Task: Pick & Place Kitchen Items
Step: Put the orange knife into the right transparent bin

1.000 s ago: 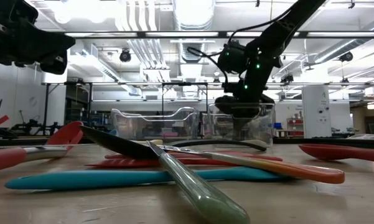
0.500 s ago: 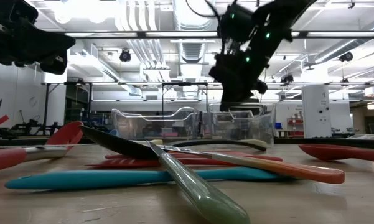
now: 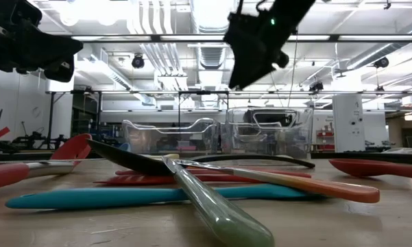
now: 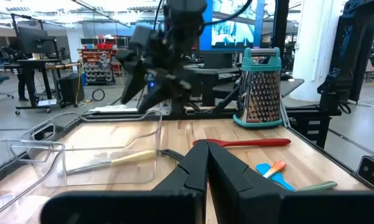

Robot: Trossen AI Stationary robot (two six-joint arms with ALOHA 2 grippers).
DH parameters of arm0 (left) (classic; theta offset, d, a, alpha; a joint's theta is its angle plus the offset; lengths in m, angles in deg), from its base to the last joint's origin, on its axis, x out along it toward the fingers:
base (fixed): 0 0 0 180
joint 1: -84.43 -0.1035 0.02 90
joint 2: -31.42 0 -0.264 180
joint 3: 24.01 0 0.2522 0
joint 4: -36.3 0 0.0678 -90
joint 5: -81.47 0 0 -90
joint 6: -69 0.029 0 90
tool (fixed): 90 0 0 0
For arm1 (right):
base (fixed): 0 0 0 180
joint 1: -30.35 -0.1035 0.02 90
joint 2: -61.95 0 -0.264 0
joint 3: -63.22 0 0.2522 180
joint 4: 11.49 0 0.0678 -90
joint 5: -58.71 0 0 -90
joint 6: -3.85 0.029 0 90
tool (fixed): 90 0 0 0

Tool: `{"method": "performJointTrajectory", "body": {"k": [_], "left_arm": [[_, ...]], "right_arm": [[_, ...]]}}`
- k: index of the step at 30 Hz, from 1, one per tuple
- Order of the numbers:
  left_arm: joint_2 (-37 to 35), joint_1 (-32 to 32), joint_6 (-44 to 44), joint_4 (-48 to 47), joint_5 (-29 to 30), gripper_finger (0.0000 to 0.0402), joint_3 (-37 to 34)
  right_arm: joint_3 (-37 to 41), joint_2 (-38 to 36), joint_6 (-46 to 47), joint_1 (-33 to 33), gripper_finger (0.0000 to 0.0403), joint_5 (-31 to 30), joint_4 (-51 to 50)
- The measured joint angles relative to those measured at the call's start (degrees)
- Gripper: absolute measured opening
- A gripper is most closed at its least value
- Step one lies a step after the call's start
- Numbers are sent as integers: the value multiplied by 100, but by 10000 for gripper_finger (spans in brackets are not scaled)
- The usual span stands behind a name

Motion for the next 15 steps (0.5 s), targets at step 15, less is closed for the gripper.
{"method": "performJointTrajectory", "body": {"k": [15], "left_arm": [[0,0,-2,0,0,12,0]], "right_arm": [[545,69,446,-522,176,1302,-444]]}}
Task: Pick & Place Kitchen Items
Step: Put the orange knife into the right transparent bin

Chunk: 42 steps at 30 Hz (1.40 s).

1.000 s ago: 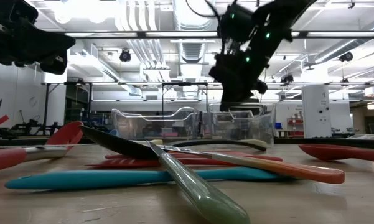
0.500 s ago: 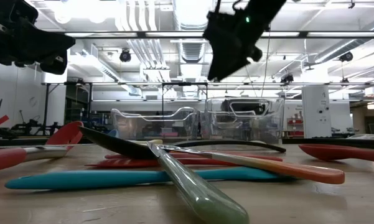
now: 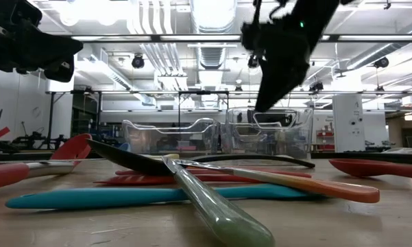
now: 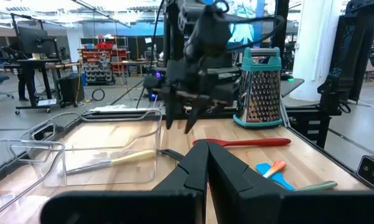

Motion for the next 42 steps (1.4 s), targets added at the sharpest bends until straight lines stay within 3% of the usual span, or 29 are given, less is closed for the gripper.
{"method": "performJointTrajectory", "body": {"k": [12,19,23,28,33,42], "left_arm": [[0,0,1,0,0,12,0],[0,0,2,0,0,12,0],[0,0,2,0,0,12,0],[0,2,0,0,0,12,0],[0,1,0,1,0,12,1],[0,2,0,2,0,12,0]], "right_arm": [[571,0,-21,909,48,-65,36],[629,-2,-49,1097,10,-562,77],[621,-17,-1,1080,13,-540,71],[428,-17,259,880,27,280,97],[102,-17,567,419,48,590,206],[-67,-13,933,-600,129,704,1192]]}}
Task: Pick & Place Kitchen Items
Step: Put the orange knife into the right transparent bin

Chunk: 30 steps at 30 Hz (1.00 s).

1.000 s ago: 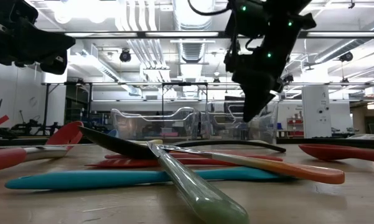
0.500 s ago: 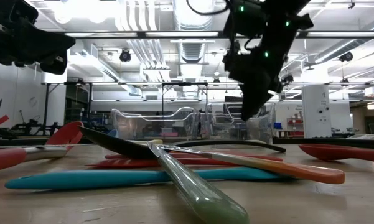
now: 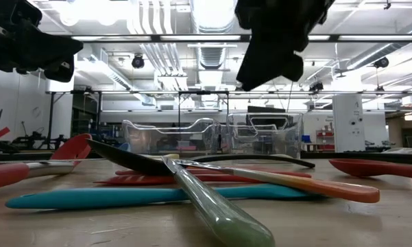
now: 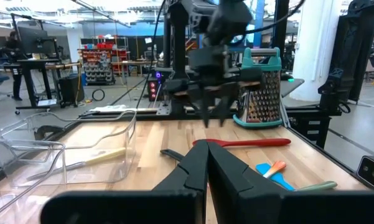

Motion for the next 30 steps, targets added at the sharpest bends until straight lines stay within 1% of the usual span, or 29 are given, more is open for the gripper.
{"method": "performJointTrajectory", "body": {"k": [4,7,10,14,18,22,26,30], "left_arm": [[0,0,1,-2,0,12,1],[0,0,1,-2,0,12,0],[0,0,0,-2,0,12,1],[7,0,2,-1,0,12,0],[10,0,1,-2,0,12,0],[11,0,0,-2,0,12,0],[15,0,0,-2,0,12,0],[15,-1,0,-2,0,12,0]], "right_arm": [[59,7,230,-315,177,-11,165],[109,98,276,-487,205,-23,471],[95,374,274,-594,223,-2,792],[-79,772,255,-629,238,4,789],[-219,1035,346,-641,249,157,804],[-393,1405,357,-742,251,195,783],[-612,1771,326,-784,240,199,691],[-848,2149,296,-773,227,196,215]]}}
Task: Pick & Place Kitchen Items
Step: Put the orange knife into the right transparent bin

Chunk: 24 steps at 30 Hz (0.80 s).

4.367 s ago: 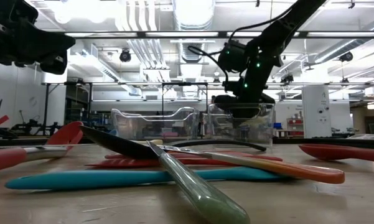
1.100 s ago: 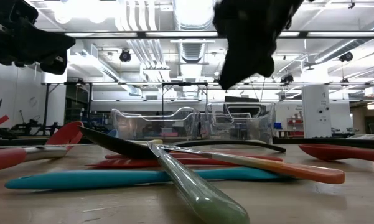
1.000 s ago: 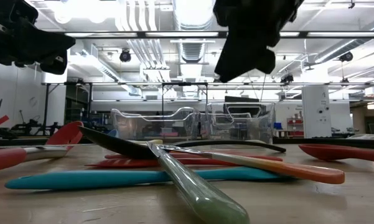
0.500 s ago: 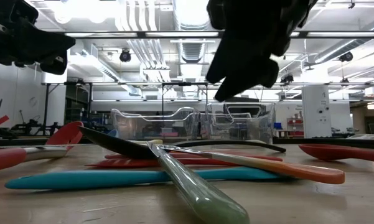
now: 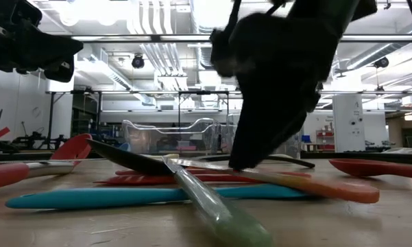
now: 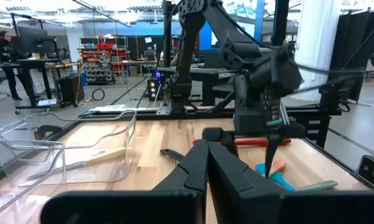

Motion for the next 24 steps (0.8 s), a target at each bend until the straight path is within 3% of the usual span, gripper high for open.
{"method": "performJointTrajectory", "body": {"k": [12,24], "left_arm": [[2,2,1,0,0,12,1],[2,1,1,0,0,12,1]], "right_arm": [[-193,205,87,11,192,-67,-220],[-251,196,118,11,77,-47,-335]]}}
